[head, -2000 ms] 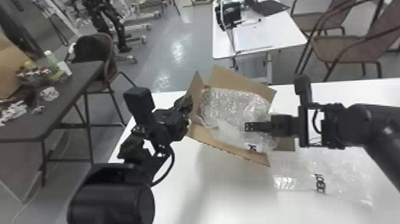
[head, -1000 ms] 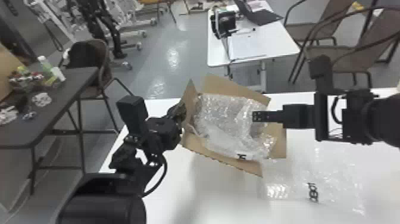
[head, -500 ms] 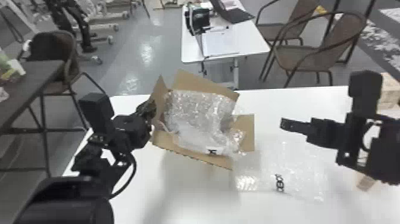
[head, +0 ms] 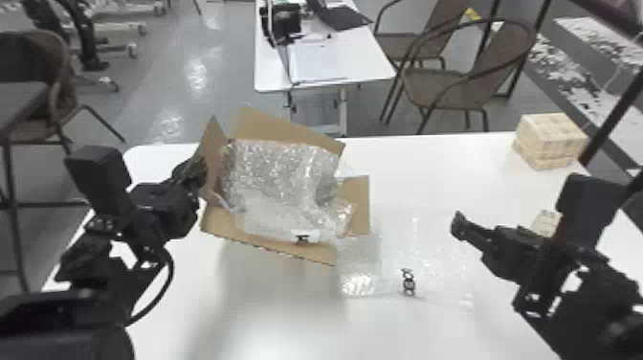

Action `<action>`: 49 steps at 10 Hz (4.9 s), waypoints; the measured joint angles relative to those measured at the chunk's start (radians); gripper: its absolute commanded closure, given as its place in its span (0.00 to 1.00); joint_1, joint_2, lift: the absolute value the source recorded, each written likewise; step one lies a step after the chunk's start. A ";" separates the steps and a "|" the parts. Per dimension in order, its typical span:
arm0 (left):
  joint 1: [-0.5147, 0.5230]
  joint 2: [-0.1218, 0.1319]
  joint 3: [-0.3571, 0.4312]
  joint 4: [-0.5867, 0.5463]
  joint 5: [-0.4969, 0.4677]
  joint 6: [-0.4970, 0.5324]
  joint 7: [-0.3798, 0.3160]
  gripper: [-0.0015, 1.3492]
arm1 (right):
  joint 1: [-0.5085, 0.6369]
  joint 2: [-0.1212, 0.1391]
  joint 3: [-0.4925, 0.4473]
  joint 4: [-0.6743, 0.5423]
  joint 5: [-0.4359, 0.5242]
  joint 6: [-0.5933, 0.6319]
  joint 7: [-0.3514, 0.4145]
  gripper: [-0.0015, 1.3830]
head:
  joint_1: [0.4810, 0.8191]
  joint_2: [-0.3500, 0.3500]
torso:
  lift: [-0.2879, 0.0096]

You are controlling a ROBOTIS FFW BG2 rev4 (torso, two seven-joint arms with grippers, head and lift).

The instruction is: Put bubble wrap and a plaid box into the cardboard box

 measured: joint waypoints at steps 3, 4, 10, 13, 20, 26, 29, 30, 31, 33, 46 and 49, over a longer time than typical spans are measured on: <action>0.008 0.001 0.006 0.000 0.007 -0.008 0.000 0.91 | 0.113 0.032 0.089 0.061 0.132 -0.291 -0.014 0.10 | 0.63 0.59 | 0.60; 0.011 0.000 0.009 0.000 0.010 -0.010 0.000 0.91 | 0.147 0.027 0.119 0.086 0.153 -0.399 -0.055 0.10 | 0.63 0.59 | 0.60; 0.041 -0.009 0.038 -0.006 0.022 -0.030 0.000 0.91 | 0.298 -0.034 0.231 0.173 0.258 -0.859 -0.363 0.10 | 0.63 0.54 | 0.60; 0.049 -0.010 0.045 -0.011 0.025 -0.033 0.000 0.91 | 0.315 -0.033 0.180 0.218 0.231 -0.894 -0.388 0.10 | 0.63 0.48 | 0.60; 0.046 -0.010 0.041 -0.011 0.026 -0.039 0.000 0.91 | 0.197 -0.068 0.065 0.383 0.114 -0.820 -0.184 0.10 | 0.63 0.42 | 0.60; 0.044 -0.010 0.040 -0.008 0.026 -0.043 0.000 0.91 | 0.099 -0.068 0.024 0.426 0.161 -0.766 -0.109 0.10 | 0.63 0.40 | 0.60; 0.046 -0.010 0.040 -0.008 0.026 -0.046 0.000 0.91 | 0.047 -0.068 -0.011 0.456 0.177 -0.731 -0.063 0.10 | 0.63 0.38 | 0.60; 0.046 -0.010 0.039 -0.008 0.026 -0.046 0.000 0.91 | 0.029 -0.068 -0.013 0.477 0.178 -0.729 -0.050 0.10 | 0.63 0.38 | 0.60; 0.046 -0.010 0.039 -0.008 0.026 -0.047 0.000 0.91 | 0.008 -0.065 -0.013 0.502 0.181 -0.727 -0.033 0.10 | 0.63 0.39 | 0.60; 0.046 -0.010 0.038 -0.008 0.027 -0.050 0.000 0.91 | -0.033 -0.061 -0.013 0.554 0.195 -0.720 0.000 0.11 | 0.63 0.39 | 0.60; 0.049 -0.010 0.037 -0.005 0.025 -0.054 0.000 0.91 | -0.022 -0.028 -0.013 0.525 0.211 -0.692 0.032 0.71 | 0.63 0.42 | 0.60; 0.049 -0.010 0.037 -0.004 0.022 -0.055 0.000 0.91 | -0.019 -0.026 -0.012 0.512 0.201 -0.689 0.032 0.72 | 0.63 0.43 | 0.60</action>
